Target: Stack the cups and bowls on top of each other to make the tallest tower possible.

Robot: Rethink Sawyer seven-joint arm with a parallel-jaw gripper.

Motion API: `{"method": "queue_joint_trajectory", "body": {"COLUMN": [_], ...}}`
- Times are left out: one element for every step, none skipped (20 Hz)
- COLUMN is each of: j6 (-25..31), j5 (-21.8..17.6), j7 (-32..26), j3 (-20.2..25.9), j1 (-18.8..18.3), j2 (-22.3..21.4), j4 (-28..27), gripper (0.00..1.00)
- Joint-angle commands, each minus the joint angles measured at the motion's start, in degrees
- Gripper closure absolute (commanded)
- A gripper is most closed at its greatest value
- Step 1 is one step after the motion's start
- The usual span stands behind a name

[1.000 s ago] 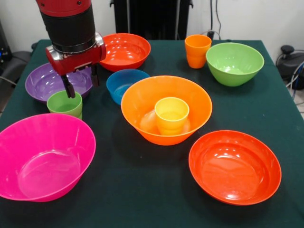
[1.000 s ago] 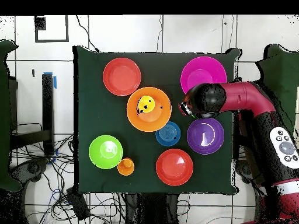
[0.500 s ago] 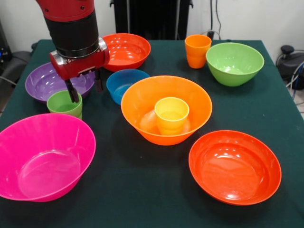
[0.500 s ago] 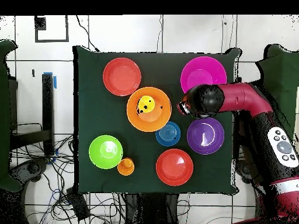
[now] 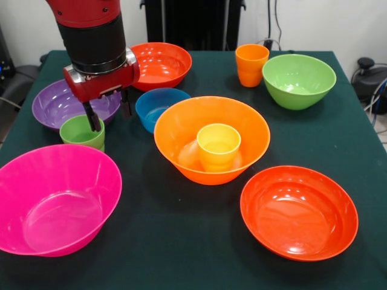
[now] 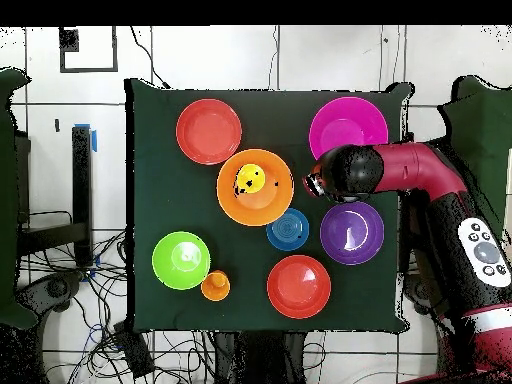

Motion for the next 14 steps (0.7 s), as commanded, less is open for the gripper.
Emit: {"method": "queue_joint_trajectory", "body": {"j6": [-1.3, -1.24, -1.3, -1.41, -1.38, -1.31, -1.13, -1.13, -1.1, -1.17, -1.09, -0.94, -1.1, -0.74], "j5": [-7.48, -7.45, -7.41, -7.35, -7.39, -7.34, -7.35, -7.34, -7.41, -7.52, -7.6, -7.66, -7.68, -7.72], "j7": [-16.7, -16.77, -16.79, -16.67, -16.46, -16.42, -16.23, -16.07, -15.81, -15.56, -15.48, -15.47, -15.55, -15.56], "j3": [-3.65, -3.7, -3.72, -3.78, -3.98, -4.1, -4.31, -4.44, -4.65, -4.85, -5.0, -5.15, -5.17, -5.37], "j1": [0.93, 0.81, 0.62, 0.42, 0.31, 0.13, 0.08, -0.05, -0.12, -0.2, -0.21, -0.15, -0.23, -0.09], "j2": [2.44, 2.46, 2.48, 2.53, 2.57, 2.64, 2.67, 2.7, 2.67, 2.62, 2.64, 2.7, 2.78, 2.84], "j4": [0.96, 0.98, 1.03, 1.13, 1.13, 1.19, 1.19, 1.25, 1.33, 1.44, 1.44, 1.35, 1.35, 1.12], "gripper": [0.0, 0.0, 0.0, 0.0, 0.0, 0.0, 0.0, 0.0, 0.0, 0.0, 0.0, 0.0, 0.0, 0.0]}}
